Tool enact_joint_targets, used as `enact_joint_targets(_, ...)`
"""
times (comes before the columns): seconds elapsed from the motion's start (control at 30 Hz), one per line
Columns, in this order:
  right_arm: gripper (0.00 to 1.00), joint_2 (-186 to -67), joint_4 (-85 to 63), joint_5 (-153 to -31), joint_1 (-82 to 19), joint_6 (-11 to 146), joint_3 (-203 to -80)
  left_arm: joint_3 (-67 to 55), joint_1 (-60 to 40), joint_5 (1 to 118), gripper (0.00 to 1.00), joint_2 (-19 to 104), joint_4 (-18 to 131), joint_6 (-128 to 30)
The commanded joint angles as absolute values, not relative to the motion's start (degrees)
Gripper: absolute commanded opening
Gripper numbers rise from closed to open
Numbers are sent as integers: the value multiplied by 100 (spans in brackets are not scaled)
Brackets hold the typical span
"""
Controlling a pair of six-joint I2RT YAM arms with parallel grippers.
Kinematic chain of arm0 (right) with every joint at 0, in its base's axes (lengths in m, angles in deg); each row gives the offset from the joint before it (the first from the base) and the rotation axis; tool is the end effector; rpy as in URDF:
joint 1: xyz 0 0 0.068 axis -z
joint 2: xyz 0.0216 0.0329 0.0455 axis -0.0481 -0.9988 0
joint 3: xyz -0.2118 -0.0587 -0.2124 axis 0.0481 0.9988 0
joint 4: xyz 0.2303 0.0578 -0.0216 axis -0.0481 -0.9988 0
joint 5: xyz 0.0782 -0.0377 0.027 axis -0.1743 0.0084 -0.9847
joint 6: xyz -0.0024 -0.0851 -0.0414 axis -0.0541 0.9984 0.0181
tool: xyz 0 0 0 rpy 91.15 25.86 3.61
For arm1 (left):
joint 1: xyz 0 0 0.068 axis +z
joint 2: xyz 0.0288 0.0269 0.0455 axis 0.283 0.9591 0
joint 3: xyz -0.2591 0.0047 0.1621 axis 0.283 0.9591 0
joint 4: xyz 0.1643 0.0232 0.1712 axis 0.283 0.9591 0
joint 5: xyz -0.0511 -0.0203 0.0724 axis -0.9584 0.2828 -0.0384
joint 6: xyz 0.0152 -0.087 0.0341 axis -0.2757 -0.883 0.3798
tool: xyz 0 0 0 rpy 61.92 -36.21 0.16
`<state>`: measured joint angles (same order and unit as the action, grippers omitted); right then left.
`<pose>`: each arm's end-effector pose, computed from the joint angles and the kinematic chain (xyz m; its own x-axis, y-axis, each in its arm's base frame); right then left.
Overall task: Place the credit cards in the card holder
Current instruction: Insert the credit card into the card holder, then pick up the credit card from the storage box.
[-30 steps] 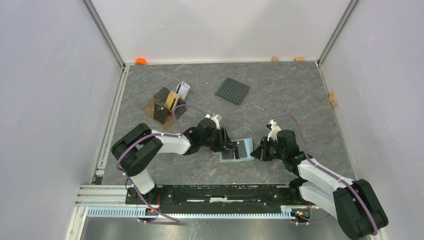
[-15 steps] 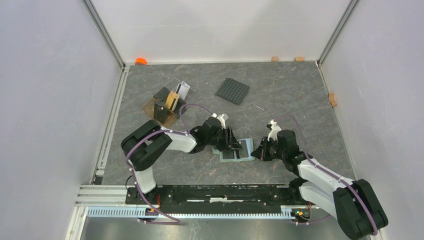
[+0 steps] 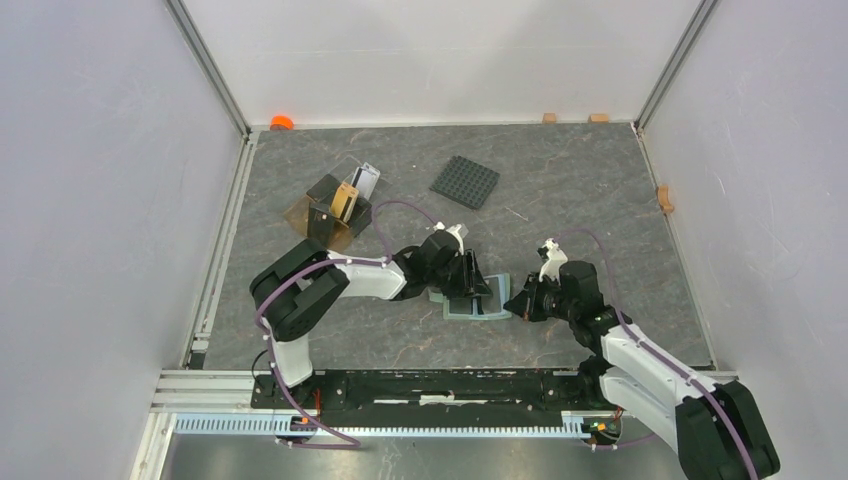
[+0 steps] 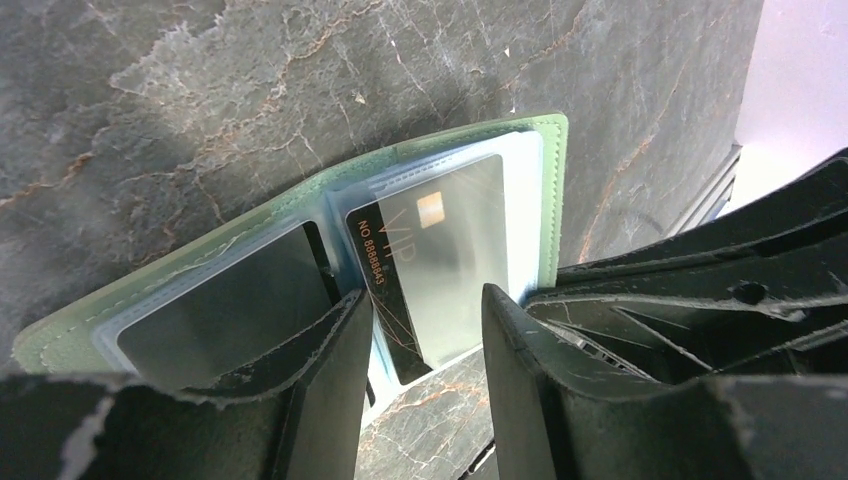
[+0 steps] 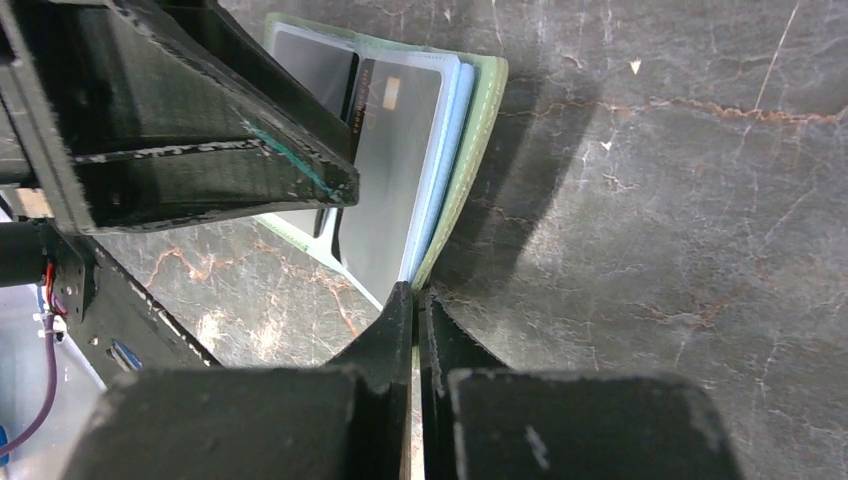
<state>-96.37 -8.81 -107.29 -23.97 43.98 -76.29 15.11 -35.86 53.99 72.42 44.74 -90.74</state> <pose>0.1340 0.0882 0.1503 -0.8174 0.1778 -0.5480 -0.2406 0.7589 0.6052 0.2267 -0.3264 0.1559 -0.9408 -0.0587 -0.3337 0.2078 0.6778 -0.7053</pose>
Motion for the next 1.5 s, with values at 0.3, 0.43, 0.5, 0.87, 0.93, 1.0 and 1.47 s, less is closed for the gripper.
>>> enact_joint_targets(0.3,0,-8955,-734,-10804,-2410,4306,-7870,1154,-4043,5211,52,7324,4503,-8503)
enact_joint_targets(0.43,0,-8739,-955,-10726,-2416,4355,-7979,1324,-4034,5368,54,7254,4500,-8521)
enact_joint_targets(0.5,0,-8629,-1215,-10618,-2418,4412,-8064,1395,-4025,5471,56,7212,4576,-8538)
enact_joint_targets(0.87,0,-8410,-2380,-10032,-2414,4877,-8734,1973,-4019,5625,71,6331,4462,-8477)
enact_joint_targets(0.93,0,-8440,-2453,-10012,-2410,4943,-8795,2072,-4016,5664,73,6137,4463,-8477)
enact_joint_targets(1.0,0,-8490,-2478,-10032,-2409,4983,-8812,2160,-4003,5730,73,6021,4527,-8477)
enact_joint_targets(1.47,0,-8824,-2479,-10252,-2421,5200,-8861,2409,-3828,6061,63,6481,4288,-8649)
